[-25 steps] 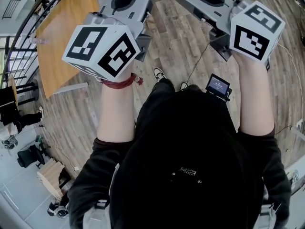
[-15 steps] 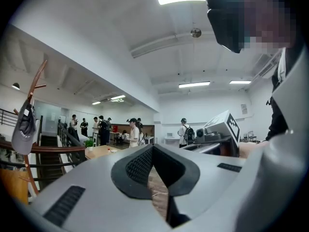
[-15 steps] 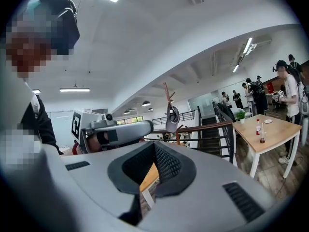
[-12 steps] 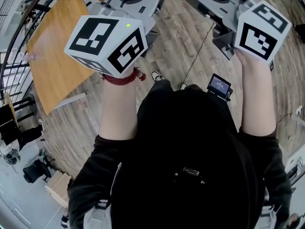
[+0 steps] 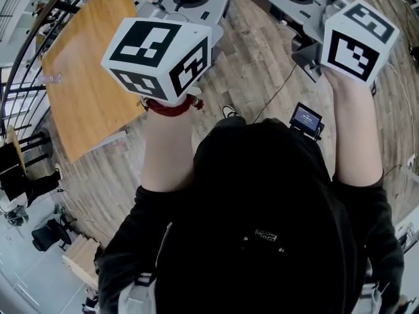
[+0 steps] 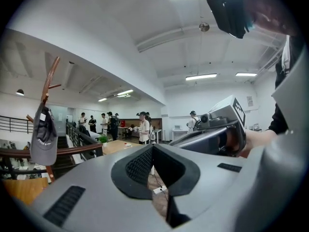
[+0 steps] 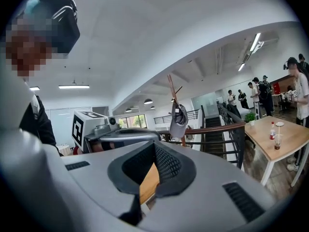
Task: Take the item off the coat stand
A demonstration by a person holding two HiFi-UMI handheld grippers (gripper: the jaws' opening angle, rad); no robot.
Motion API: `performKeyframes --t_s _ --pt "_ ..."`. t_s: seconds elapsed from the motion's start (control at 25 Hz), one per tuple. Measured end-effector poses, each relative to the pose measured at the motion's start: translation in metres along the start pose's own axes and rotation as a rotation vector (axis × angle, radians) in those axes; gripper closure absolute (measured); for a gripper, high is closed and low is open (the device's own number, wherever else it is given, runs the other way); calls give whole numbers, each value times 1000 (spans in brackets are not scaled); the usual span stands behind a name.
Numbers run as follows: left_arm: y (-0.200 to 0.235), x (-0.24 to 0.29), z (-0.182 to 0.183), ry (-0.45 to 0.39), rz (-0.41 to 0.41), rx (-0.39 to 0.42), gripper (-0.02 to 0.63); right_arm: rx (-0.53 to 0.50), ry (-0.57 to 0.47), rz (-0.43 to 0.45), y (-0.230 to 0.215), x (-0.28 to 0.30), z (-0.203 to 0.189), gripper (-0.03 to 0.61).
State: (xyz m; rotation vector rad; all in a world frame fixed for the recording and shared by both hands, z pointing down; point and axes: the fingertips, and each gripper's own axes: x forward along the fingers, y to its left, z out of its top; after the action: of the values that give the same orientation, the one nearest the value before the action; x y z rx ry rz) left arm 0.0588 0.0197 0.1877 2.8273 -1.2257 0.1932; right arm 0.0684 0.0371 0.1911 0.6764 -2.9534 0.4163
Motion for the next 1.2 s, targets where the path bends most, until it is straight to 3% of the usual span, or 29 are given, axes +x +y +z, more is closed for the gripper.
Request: performKeyframes --t_s 0.2,0.44,0.64,0.88,1.2 --pt "50 -27 -11 23 71 22 609 -22 32 58 7 57 1 561" --pt "98 -76 -18 -13 108 -40 609 -26 45 121 35 121 3 561" --pt "116 -94 -22 -72 105 -91 609 -45 76 143 46 147 1 561" --pt "132 -112 -21 -91 139 -92 609 -62 90 184 56 170 8 561" --pt "163 -125 -32 -69 214 -83 609 -64 93 242 56 202 6 561"
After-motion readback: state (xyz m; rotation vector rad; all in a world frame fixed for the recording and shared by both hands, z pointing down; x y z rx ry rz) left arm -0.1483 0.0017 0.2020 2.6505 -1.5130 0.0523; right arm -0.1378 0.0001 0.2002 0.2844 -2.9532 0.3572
